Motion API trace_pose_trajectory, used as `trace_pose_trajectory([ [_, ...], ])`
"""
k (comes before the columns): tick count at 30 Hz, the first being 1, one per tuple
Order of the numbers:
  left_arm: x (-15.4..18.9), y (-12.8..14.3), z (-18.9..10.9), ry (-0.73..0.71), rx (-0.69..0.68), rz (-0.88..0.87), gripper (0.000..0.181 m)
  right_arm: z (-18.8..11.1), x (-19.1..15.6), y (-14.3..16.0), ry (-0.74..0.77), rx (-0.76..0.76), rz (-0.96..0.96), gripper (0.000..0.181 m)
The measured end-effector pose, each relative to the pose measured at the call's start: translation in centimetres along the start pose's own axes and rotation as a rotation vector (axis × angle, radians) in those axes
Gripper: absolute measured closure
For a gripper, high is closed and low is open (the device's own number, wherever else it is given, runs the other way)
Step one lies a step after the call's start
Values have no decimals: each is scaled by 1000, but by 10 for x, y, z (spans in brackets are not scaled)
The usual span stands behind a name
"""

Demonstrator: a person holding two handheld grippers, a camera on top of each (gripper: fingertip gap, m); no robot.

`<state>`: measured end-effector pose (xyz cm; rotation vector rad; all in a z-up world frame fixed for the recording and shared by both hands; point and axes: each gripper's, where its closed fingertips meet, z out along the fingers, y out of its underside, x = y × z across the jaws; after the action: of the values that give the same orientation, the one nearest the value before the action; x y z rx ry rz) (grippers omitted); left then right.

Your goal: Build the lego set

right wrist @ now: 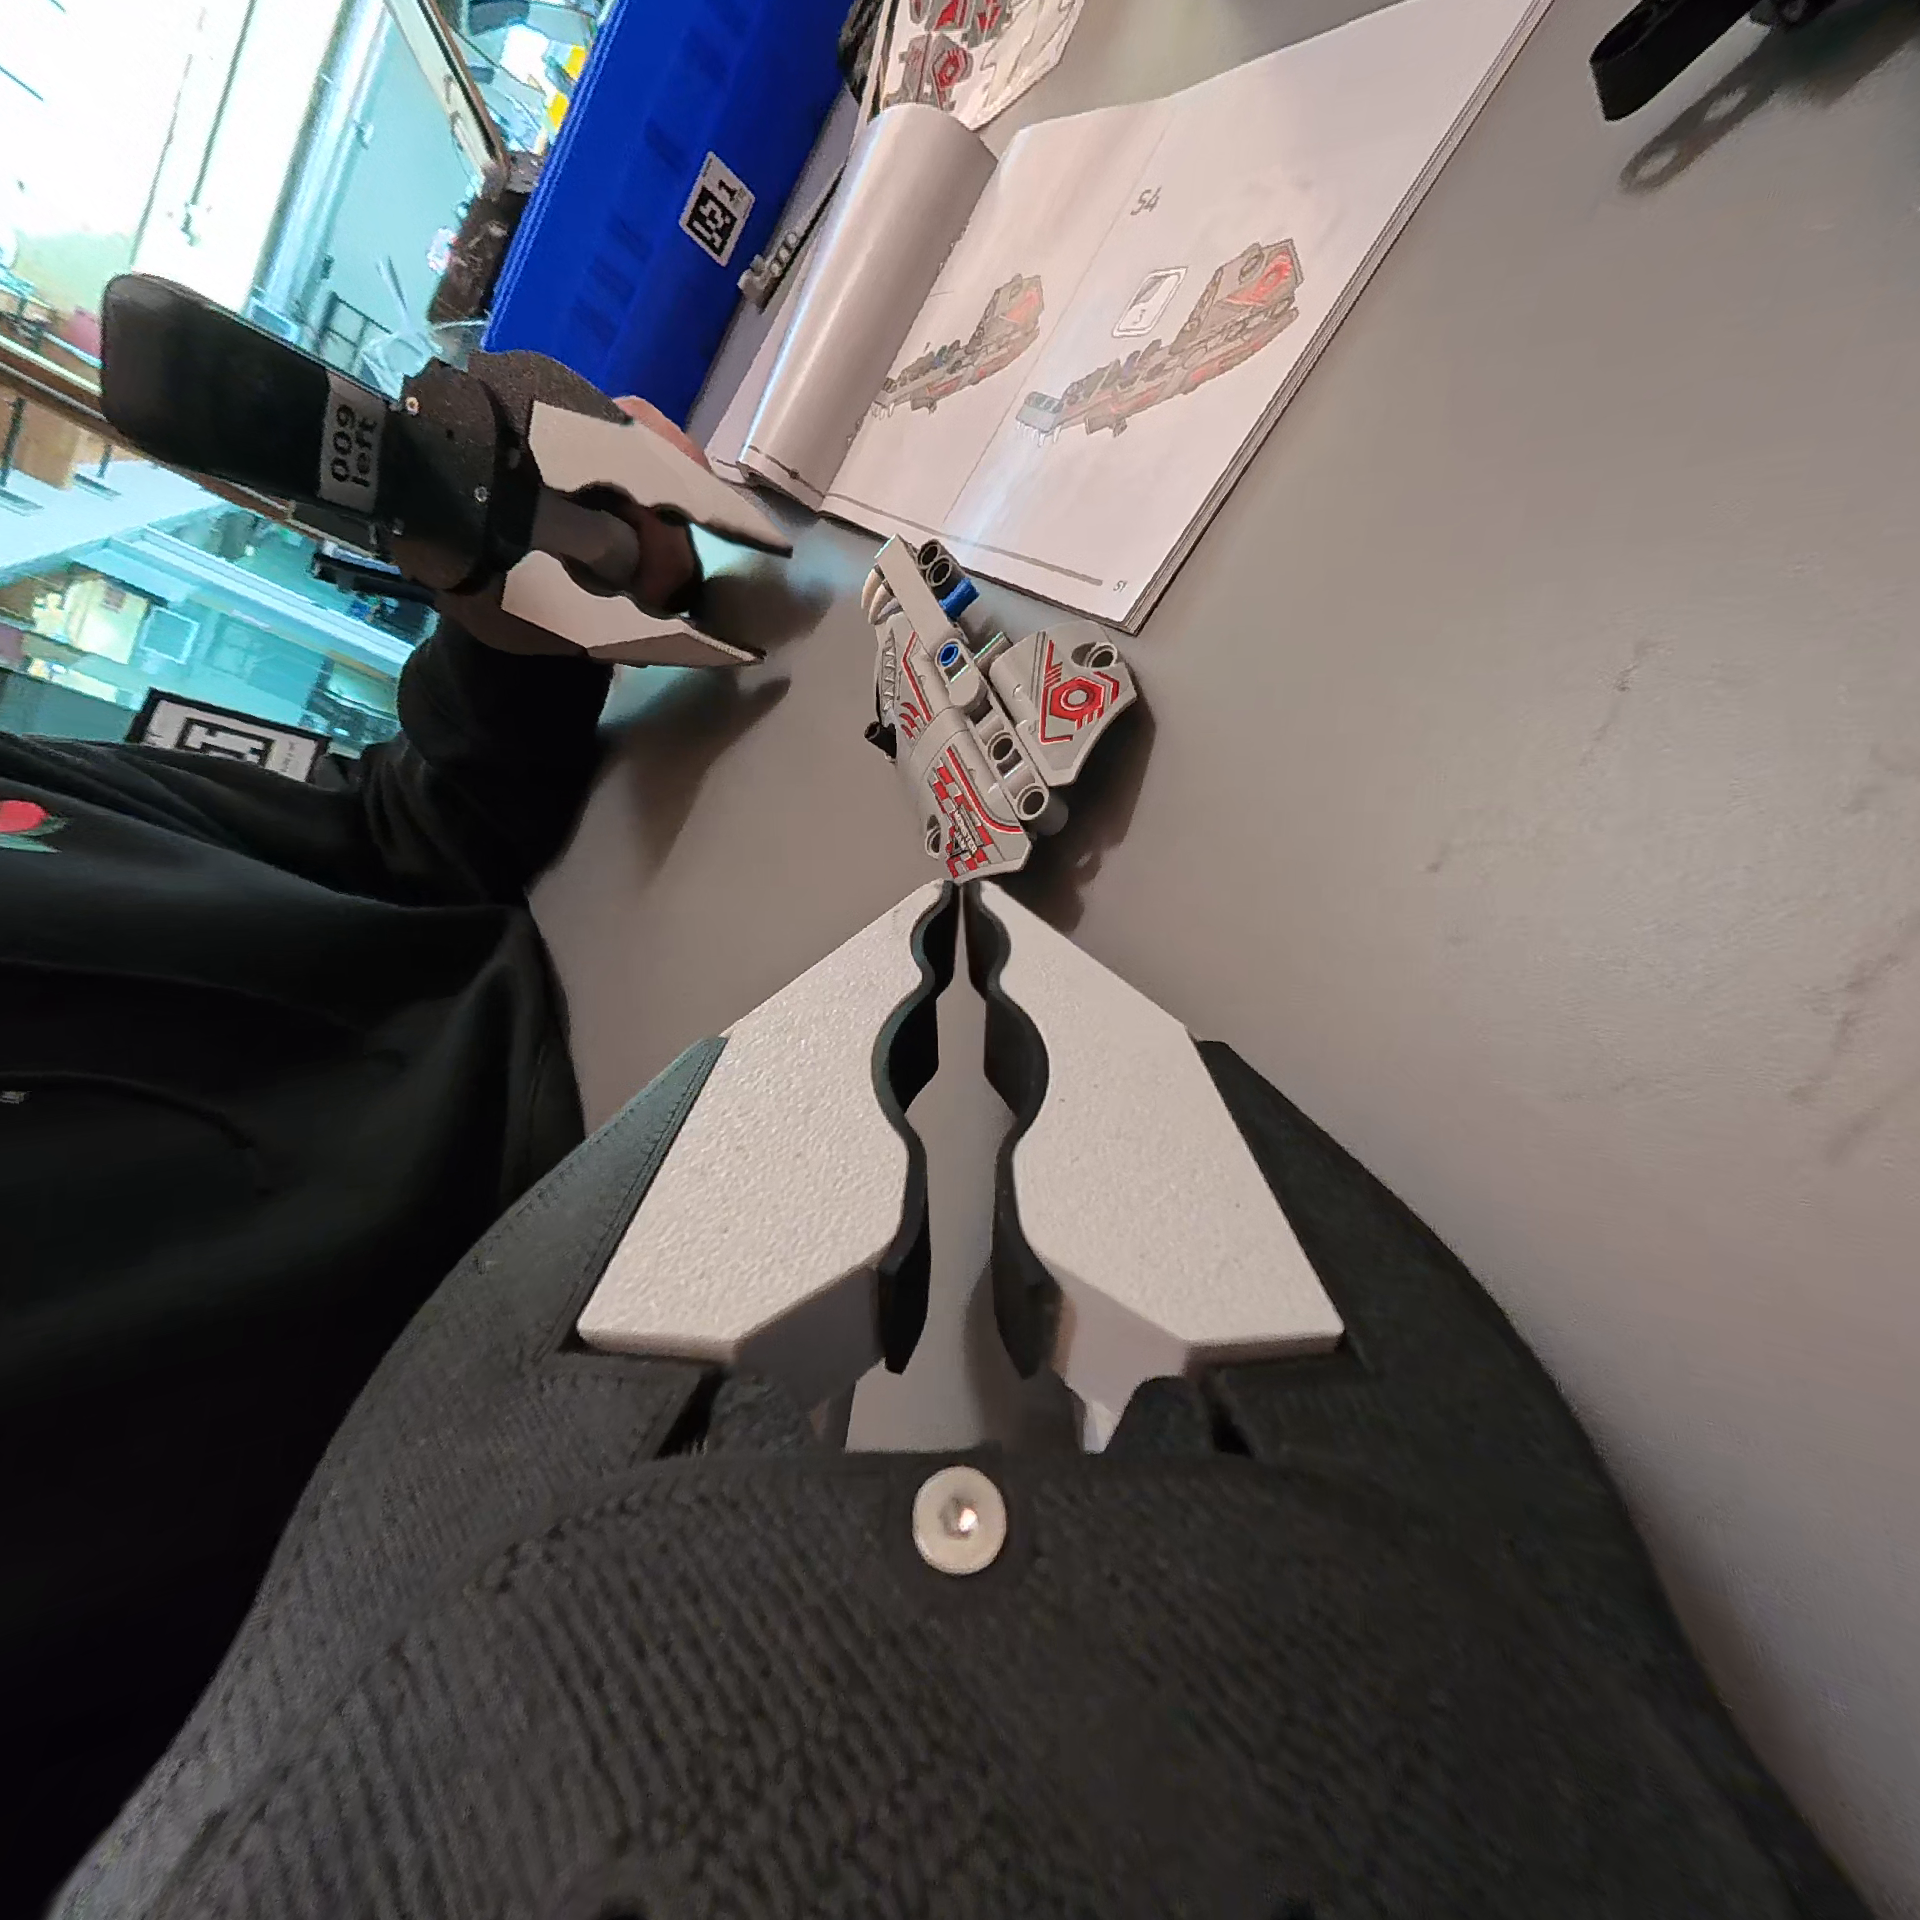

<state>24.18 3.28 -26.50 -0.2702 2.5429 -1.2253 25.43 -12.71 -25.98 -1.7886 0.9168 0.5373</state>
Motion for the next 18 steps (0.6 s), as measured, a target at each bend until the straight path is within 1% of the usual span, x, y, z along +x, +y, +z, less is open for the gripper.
trace_pose_trajectory([
  [5,4,-4,-4,43,36,-9,158,-3,-2,-3,-58,23,44,181],
  [13,0,-9,-9,95,86,-97,164,0,1,-4,-48,15,60,181],
  [18,0,-8,-9,123,83,-127,167,0,2,-3,-43,10,63,181],
])
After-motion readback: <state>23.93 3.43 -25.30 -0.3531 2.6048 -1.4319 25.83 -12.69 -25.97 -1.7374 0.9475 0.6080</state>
